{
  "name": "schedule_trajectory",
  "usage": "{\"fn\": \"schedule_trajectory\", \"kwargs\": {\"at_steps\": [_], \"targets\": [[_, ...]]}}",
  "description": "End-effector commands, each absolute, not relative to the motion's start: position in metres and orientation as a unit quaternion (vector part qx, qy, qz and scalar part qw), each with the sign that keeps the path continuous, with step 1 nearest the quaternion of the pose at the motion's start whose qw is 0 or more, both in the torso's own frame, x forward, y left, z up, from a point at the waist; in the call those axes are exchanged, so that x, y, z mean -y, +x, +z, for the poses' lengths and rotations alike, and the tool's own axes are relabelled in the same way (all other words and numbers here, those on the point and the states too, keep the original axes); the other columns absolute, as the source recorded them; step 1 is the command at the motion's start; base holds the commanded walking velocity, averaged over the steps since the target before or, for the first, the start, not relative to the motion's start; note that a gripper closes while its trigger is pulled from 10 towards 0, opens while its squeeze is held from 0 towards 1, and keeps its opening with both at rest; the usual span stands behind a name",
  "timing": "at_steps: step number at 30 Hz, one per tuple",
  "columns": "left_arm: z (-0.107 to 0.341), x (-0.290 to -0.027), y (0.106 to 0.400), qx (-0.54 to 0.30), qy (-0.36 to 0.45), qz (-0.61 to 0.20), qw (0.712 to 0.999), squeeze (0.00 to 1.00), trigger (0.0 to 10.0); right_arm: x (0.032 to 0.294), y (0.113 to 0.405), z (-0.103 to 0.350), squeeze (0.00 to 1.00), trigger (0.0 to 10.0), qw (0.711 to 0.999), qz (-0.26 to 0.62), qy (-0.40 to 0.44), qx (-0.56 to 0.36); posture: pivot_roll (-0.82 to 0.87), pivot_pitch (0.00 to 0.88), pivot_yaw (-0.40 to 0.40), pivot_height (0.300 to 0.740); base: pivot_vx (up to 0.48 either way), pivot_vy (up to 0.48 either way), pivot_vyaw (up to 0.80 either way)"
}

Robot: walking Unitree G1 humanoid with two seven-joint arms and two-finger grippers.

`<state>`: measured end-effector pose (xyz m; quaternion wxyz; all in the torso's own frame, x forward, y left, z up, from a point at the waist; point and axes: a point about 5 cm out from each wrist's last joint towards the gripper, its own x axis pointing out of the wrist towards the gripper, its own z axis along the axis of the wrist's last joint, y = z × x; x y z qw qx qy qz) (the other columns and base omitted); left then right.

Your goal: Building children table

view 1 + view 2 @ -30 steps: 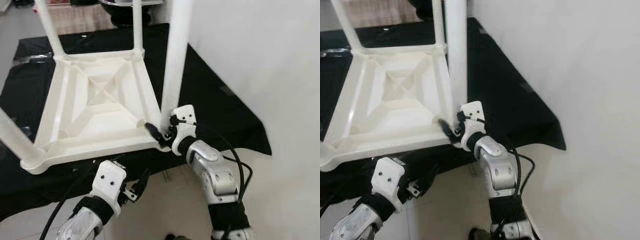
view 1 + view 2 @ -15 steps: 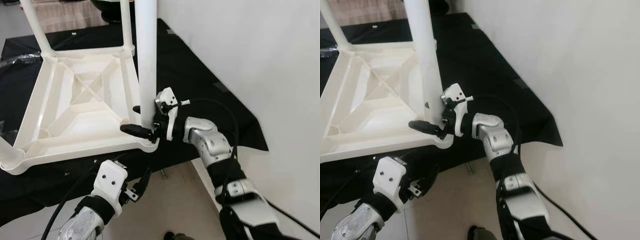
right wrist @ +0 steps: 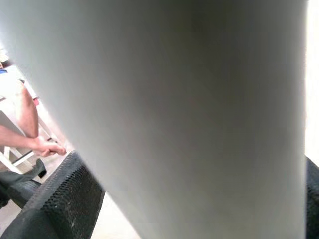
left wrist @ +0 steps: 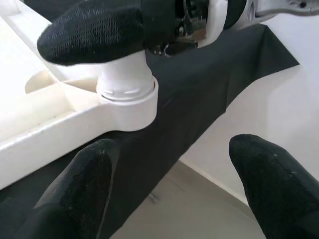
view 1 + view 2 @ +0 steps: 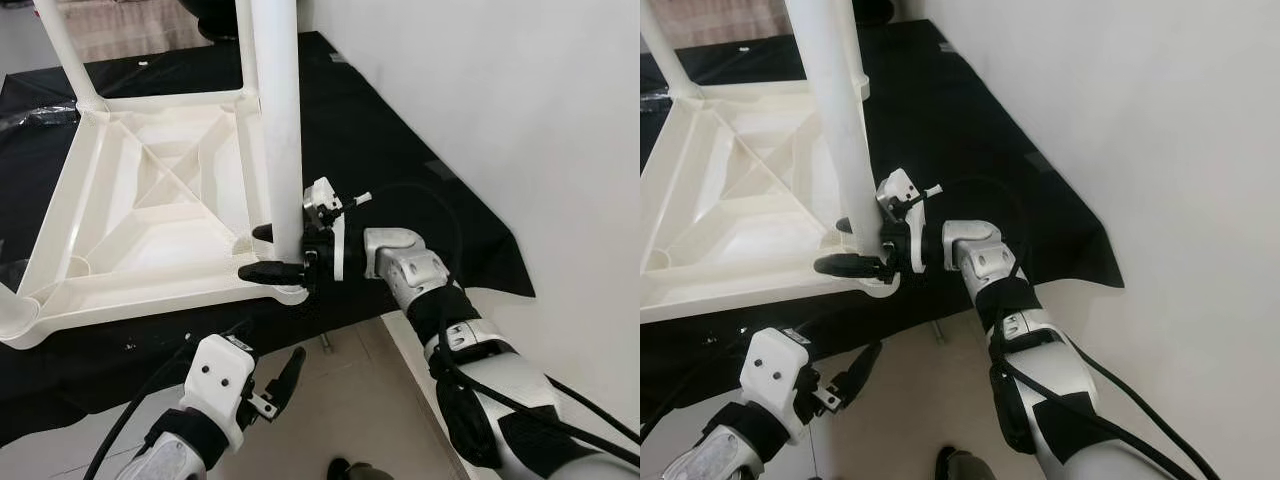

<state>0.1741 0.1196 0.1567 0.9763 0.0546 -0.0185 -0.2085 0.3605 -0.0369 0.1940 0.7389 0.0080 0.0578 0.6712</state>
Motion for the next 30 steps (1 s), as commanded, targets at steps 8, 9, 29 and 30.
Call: {"fn": "schedule_trajectory", "kwargs": {"at_steps": [8,9,29,30], "targets": [[0.157,-0.118,0.164,0.005,0.051,-0.212,0.976,0.0,10.0,0.026,0.363,0.192,0.0,0.0,0.746,0.663,0.016,-0.056,0.12,0.258,-0.074,0.74,0.0,0.0,0.0],[0.157,-0.118,0.163,0.004,0.05,-0.212,0.976,0.0,10.0,0.029,0.363,0.191,0.0,0.0,0.744,0.666,0.017,-0.054,0.11,0.259,-0.074,0.74,0.0,0.0,0.0],[0.155,-0.121,0.172,0.005,0.048,-0.216,0.975,0.0,10.0,0.062,0.284,0.158,0.0,0.0,0.979,0.2,0.003,-0.025,0.04,0.238,-0.056,0.74,0.0,0.0,0.0],[0.155,-0.121,0.172,0.005,0.048,-0.216,0.975,0.0,10.0,0.062,0.284,0.158,0.0,0.0,0.979,0.2,0.003,-0.025,0.04,0.238,-0.056,0.74,0.0,0.0,0.0]]}}
